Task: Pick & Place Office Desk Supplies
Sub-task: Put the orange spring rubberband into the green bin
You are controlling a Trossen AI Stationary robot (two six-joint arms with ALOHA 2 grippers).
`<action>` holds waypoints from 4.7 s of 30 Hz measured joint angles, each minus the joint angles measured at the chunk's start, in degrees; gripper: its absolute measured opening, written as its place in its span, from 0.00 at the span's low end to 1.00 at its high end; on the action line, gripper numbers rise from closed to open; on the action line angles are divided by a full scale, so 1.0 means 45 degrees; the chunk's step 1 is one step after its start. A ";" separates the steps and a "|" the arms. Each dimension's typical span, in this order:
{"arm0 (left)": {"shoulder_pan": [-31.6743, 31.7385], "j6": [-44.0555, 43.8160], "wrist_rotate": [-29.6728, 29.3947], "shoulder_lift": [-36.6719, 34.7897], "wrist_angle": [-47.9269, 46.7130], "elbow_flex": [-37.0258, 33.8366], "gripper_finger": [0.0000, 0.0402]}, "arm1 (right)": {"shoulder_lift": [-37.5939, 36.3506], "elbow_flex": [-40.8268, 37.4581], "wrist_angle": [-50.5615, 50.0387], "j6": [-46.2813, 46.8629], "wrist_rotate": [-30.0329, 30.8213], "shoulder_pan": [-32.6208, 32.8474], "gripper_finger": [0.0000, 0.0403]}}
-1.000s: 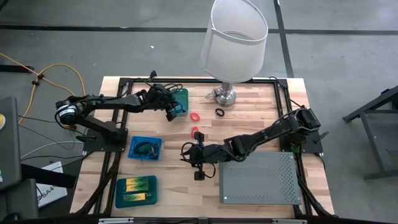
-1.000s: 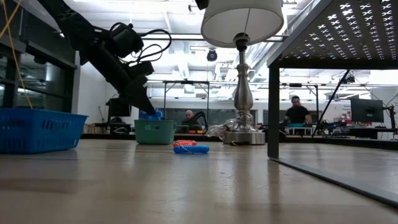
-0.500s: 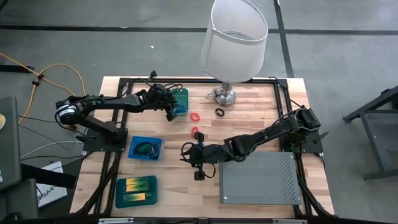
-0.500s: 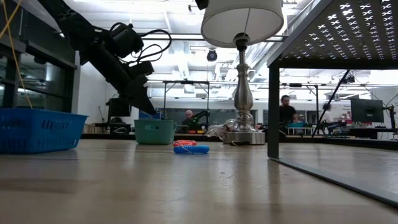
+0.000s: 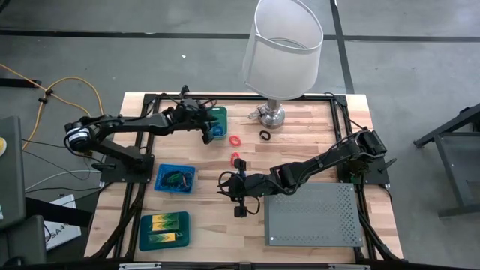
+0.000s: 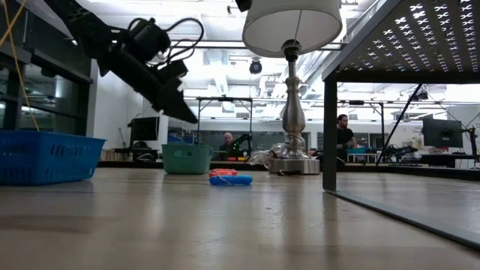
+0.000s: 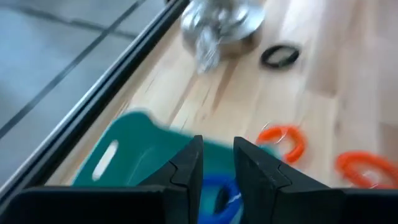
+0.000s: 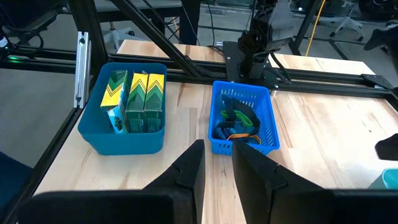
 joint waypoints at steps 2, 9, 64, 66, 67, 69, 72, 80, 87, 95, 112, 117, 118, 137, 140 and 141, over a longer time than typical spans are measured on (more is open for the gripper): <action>-0.0229 0.0004 0.0303 -0.0050 0.0192 0.0000 0.21 | 0.0000 0.0000 0.0003 0.0000 -0.0002 -0.0002 0.17; -0.1710 -0.0033 0.0357 -0.0069 0.0192 0.0000 0.21 | 0.0000 0.0000 -0.0002 0.0000 -0.0002 -0.0002 0.17; -0.7349 -0.2506 -0.0054 0.4589 0.3739 0.0068 0.21 | 0.0000 0.0000 -0.0002 0.0000 -0.0002 0.0002 0.17; -0.7349 -0.2598 -0.0061 0.4589 0.3738 0.0068 0.21 | 0.0000 -0.0001 0.0003 0.0000 -0.0001 0.0000 0.17; -0.7349 -0.2599 -0.0061 0.4589 0.3738 0.0068 0.21 | 0.0000 0.0000 0.0000 0.0000 -0.0001 0.0000 0.17; -0.7349 -0.2594 -0.0019 0.4589 0.3734 0.0068 0.21 | 0.0000 0.0000 0.0000 0.0002 0.0001 0.0003 0.17; -0.7349 -0.2541 0.0310 0.4589 0.3733 0.0068 0.21 | 0.0000 0.0000 0.0001 0.0001 0.0000 0.0001 0.17; -0.7150 -0.2187 0.1054 0.4589 0.3723 0.0068 0.33 | 0.0000 0.0000 0.0001 0.0000 -0.0002 0.0000 0.17; -0.7155 -0.1868 0.0629 0.4845 0.3743 0.0049 0.43 | 0.0000 0.0000 -0.0002 0.0001 0.0003 -0.0002 0.17; -0.7218 -0.1319 0.0288 0.4948 0.3818 0.0049 0.43 | 0.0000 -0.0005 0.0007 0.0000 -0.0002 0.0003 0.17; -0.6989 -0.0702 0.0927 0.4948 0.4078 0.0058 0.43 | 0.0000 -0.0005 0.0003 0.0000 -0.0002 -0.0002 0.17; -0.6677 -0.0572 0.1032 0.4948 0.4135 0.0063 0.43 | 0.0003 -0.0005 0.0003 0.0000 -0.0002 -0.0002 0.17; -0.6621 -0.0540 0.1032 0.4948 0.4167 0.0063 0.43 | 0.0000 -0.0005 0.0003 0.0002 -0.0002 -0.0002 0.17; -0.5200 -0.0186 0.0283 0.4943 0.4176 0.0068 0.43 | 0.0000 -0.0005 0.0003 0.0000 -0.0001 0.0000 0.17; -0.5112 -0.0137 0.0279 0.4943 0.3929 0.0073 0.43 | 0.0000 -0.0005 0.0003 0.0002 -0.0002 0.0000 0.17; -0.5110 -0.0130 0.0275 0.4943 0.3890 0.0073 0.43 | 0.0000 -0.0005 0.0003 0.0004 -0.0002 0.0003 0.17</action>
